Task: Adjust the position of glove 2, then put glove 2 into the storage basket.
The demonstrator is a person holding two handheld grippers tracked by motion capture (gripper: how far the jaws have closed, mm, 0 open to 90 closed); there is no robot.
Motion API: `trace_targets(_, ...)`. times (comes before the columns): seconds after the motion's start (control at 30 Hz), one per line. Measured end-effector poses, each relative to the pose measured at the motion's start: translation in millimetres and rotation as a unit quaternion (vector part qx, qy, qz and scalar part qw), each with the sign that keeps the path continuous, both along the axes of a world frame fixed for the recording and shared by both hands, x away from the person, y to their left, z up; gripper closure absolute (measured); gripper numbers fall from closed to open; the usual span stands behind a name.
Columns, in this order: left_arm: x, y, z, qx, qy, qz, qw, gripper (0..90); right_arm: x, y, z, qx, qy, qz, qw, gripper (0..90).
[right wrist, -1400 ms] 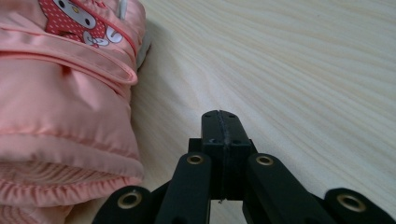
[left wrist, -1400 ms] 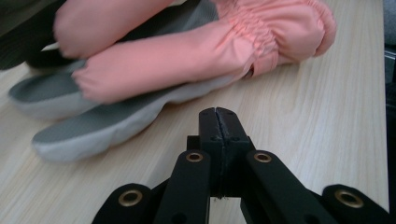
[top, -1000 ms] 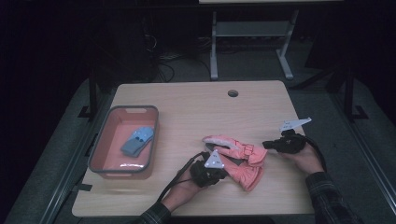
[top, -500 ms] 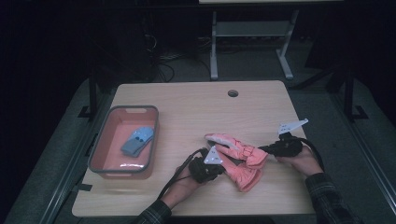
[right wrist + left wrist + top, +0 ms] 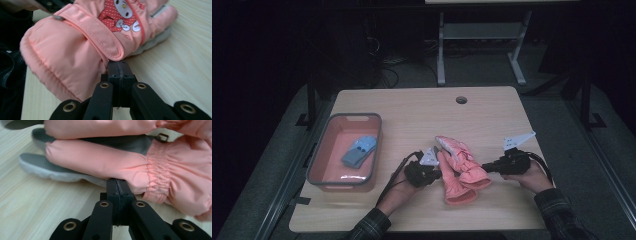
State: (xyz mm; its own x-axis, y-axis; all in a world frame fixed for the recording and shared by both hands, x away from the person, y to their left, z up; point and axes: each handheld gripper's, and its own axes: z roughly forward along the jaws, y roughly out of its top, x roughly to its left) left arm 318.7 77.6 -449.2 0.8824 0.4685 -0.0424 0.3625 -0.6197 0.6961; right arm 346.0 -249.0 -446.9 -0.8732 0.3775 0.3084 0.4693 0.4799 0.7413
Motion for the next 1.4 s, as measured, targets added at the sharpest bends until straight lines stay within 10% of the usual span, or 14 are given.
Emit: trace_targets(1.4, 13.7, 16.5, -2.0, -0.019, 0.030, 0.011, 0.9993, 89.8, -22.3, 64.5, 19.9, 0.015, -0.033, 0.073, 0.9966, 90.0)
